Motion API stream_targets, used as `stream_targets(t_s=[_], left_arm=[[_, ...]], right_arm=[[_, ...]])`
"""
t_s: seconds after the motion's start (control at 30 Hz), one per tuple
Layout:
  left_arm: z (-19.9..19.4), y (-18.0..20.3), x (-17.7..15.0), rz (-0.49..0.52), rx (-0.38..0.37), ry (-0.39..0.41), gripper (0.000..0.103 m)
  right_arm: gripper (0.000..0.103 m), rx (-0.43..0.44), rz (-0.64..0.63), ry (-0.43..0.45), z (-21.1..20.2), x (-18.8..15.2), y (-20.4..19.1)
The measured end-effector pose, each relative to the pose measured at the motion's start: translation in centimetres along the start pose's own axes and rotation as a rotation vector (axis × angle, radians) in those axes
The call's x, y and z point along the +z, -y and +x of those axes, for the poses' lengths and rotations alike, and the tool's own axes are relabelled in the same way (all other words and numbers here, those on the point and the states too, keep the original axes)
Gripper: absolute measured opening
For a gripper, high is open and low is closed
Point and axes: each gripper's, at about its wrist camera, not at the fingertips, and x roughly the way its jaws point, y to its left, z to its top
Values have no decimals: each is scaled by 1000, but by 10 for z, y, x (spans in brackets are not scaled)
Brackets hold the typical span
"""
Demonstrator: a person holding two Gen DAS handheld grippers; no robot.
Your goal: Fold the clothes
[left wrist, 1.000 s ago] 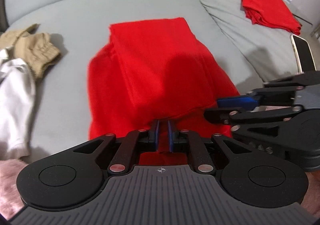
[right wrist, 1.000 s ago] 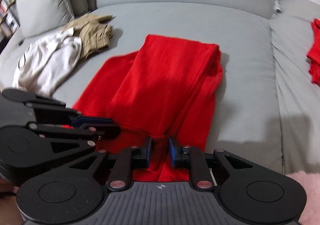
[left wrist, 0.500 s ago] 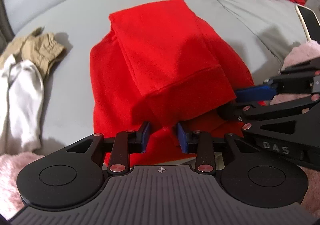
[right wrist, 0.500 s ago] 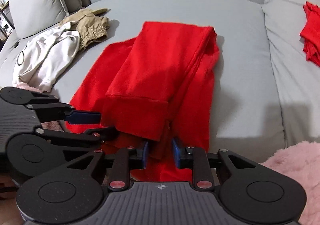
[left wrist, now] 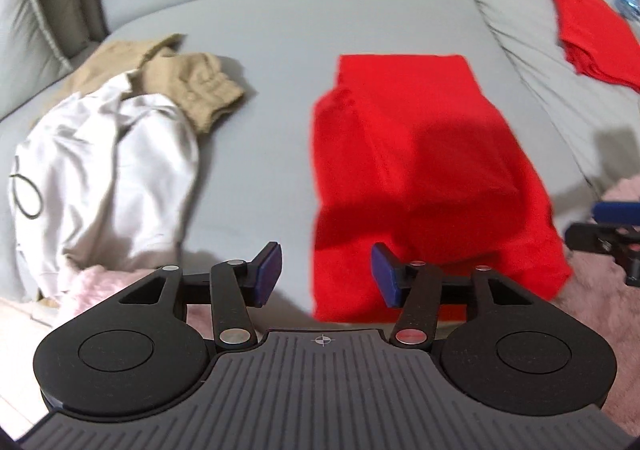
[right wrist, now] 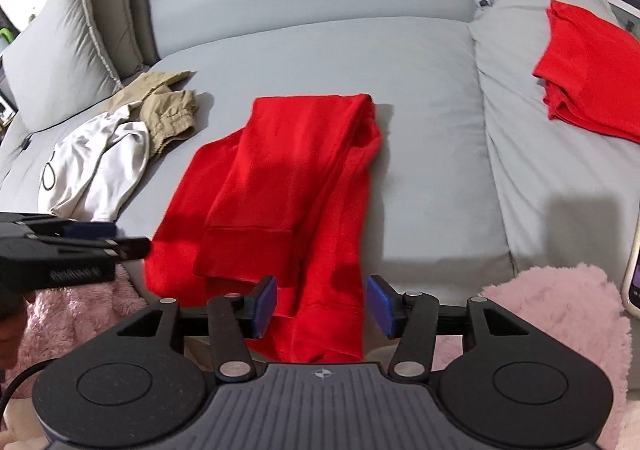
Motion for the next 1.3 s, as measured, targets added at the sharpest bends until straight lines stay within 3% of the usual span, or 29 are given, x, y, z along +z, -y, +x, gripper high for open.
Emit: stream_targets(t_s=[0.2,0.33,0.63,1.03,1.3], left_arm=[[8,-7,8,-33,-28,-11,60],[20,-8,13,-40,-52,-4,65],[62,-24,35,-138,-178,-93,67],[81,-5,49,-16,-150,-119,69],[89,-8,49,-8,-170,-125,72]], right_arm=[[70,41,78,15,2,2,11],[77,122,217,21,10,5,28],[78,191,365,4,44,21,49],[75,210,365,-36,75,39,50],[76,255,380,-43,84,43,68]])
